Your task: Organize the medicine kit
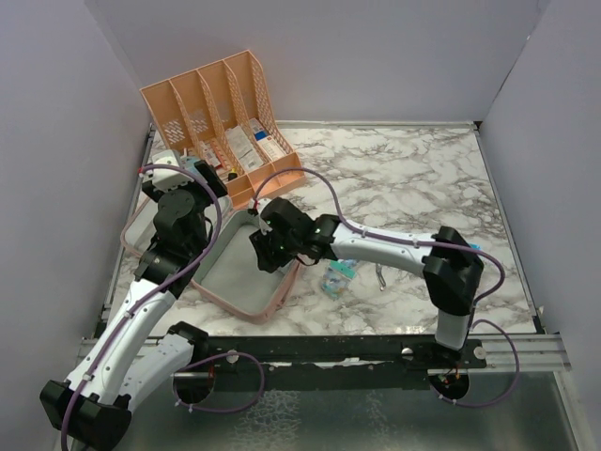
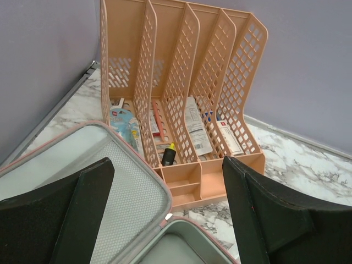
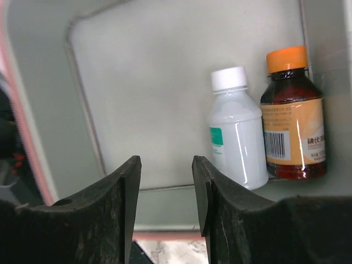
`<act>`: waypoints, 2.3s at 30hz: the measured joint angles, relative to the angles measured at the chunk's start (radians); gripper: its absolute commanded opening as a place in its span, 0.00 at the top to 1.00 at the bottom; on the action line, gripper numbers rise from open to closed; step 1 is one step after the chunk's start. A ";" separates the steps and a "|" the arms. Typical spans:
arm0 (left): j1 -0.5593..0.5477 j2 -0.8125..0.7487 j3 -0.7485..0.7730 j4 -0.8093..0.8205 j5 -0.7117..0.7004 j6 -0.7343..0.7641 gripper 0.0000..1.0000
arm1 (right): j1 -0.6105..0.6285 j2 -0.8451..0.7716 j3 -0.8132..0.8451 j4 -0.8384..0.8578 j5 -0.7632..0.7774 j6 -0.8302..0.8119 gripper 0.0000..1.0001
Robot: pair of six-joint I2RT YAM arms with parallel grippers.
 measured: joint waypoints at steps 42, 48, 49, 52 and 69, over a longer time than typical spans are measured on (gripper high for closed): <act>0.004 0.213 -0.040 0.151 0.938 0.061 0.14 | -0.593 -0.438 -0.676 0.092 0.192 0.447 0.35; 0.004 0.219 -0.040 0.151 0.932 0.062 0.14 | -0.596 -0.412 -0.676 0.115 0.205 0.506 0.47; 0.004 0.219 -0.040 0.151 0.931 0.062 0.14 | -0.596 -0.410 -0.677 0.117 0.209 0.520 0.49; 0.004 0.219 -0.040 0.151 0.923 0.062 0.14 | -0.596 -0.407 -0.677 0.125 0.216 0.533 0.53; 0.004 0.219 -0.049 0.151 0.904 0.062 0.14 | -0.596 -0.382 -0.666 0.220 0.238 0.360 0.53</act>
